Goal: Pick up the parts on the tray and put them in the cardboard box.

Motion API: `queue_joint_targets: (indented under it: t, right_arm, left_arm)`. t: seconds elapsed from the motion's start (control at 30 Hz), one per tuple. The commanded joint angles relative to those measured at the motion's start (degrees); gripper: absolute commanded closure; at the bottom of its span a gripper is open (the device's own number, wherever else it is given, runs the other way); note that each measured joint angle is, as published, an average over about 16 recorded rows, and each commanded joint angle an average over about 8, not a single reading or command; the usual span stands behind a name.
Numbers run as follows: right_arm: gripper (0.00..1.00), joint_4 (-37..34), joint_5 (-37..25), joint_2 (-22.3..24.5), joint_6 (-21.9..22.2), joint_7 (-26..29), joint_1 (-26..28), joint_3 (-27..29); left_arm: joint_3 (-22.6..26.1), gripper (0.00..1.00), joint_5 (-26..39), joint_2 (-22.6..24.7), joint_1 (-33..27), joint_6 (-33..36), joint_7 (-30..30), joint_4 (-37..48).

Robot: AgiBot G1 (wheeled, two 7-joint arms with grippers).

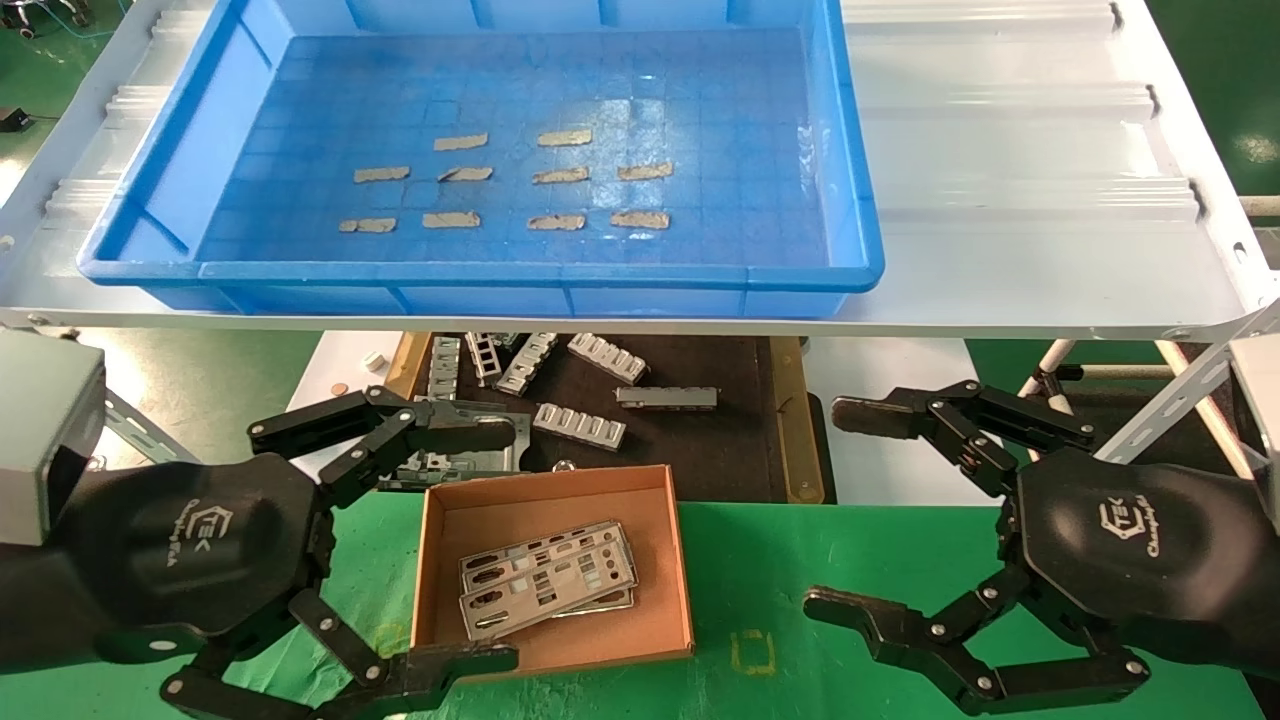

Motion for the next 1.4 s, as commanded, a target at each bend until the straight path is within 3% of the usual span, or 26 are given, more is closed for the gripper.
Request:
queue_joint_targets:
  t: [0.03, 1.4]
  right_arm:
    - [0.00, 0.00, 0.00, 0.00, 0.00, 0.00, 0.00, 0.00]
    - [0.00, 0.00, 0.00, 0.00, 0.00, 0.00, 0.00, 0.00]
  left_arm:
    - [0.00, 0.00, 0.00, 0.00, 0.00, 0.00, 0.00, 0.00]
    - [0.00, 0.00, 0.00, 0.00, 0.00, 0.00, 0.00, 0.00]
